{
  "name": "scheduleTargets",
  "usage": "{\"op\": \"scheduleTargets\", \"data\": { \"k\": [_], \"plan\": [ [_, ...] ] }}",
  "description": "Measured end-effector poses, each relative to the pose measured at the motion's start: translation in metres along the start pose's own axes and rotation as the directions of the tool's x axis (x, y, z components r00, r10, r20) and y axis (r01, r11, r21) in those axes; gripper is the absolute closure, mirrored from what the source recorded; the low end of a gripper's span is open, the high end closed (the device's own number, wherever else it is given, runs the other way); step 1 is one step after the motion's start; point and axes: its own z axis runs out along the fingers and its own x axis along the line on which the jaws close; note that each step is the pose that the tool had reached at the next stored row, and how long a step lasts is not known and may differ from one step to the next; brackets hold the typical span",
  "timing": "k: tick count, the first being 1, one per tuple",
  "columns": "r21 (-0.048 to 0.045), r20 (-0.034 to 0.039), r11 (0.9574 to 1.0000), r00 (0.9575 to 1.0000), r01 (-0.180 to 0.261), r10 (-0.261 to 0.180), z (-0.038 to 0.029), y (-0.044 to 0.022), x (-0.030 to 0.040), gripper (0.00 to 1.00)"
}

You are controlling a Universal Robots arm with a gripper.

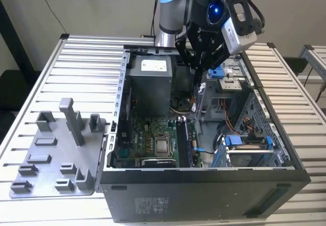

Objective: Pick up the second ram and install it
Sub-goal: 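Insert the second ram into the second slot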

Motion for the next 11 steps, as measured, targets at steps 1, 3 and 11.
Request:
{"op": "scheduleTargets", "data": {
  "k": [1,3,11],
  "plan": [
    [0.0001,0.0,1.0,1.0,0.0,0.0,0.0002,0.0,0.0,0.86],
    [0.0001,0.0,1.0,1.0,0.0,0.0,0.001,-0.0001,0.0,0.86],
    [0.0002,0.0,1.0,1.0,0.0,0.0,0.0059,-0.0002,0.0001,0.86]
  ]
}}
